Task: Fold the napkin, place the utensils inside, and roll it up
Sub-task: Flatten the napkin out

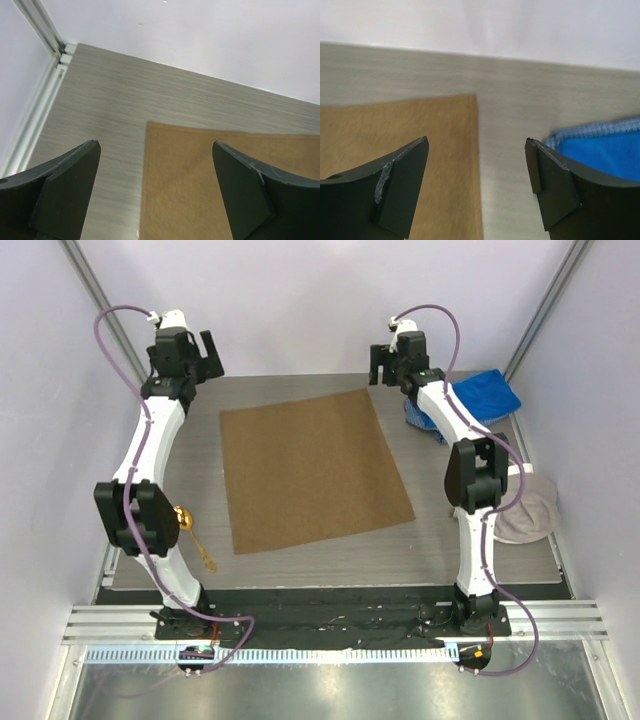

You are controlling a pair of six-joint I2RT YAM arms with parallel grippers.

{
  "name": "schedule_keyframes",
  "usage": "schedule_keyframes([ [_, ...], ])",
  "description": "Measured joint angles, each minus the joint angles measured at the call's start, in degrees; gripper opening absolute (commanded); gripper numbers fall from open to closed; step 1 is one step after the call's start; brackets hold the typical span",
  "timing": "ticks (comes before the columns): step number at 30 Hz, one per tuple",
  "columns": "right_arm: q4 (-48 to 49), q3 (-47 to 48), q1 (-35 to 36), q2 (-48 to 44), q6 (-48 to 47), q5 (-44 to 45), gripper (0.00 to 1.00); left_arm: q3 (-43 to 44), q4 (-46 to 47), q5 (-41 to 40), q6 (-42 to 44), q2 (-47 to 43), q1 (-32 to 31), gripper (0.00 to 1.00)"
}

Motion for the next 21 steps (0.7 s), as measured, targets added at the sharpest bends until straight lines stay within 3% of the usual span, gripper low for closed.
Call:
schedule_keyframes([
  [5,2.75,-18.62,1.60,-14.38,3.02,-3.96,0.83,-3.17,-5.40,2.36,-4.70,-9.73,-0.02,1.00],
  [10,5.20,-30.47,9.09,-23.30,4.39,-4.35,0.82,-14.27,-10.05,6.86,-8.70,-25.09,1.16,1.00],
  [15,5.35,-36.09,22.51,-23.45,5.53,-5.86,0.75,-25.38,-13.31,8.41,-8.24,-36.85,6.05,1.00],
  [21,4.61,-35.95,37.77,-19.61,6.40,-7.30,0.69,-38.10,-16.28,8.46,-7.10,-42.80,15.06,1.00],
])
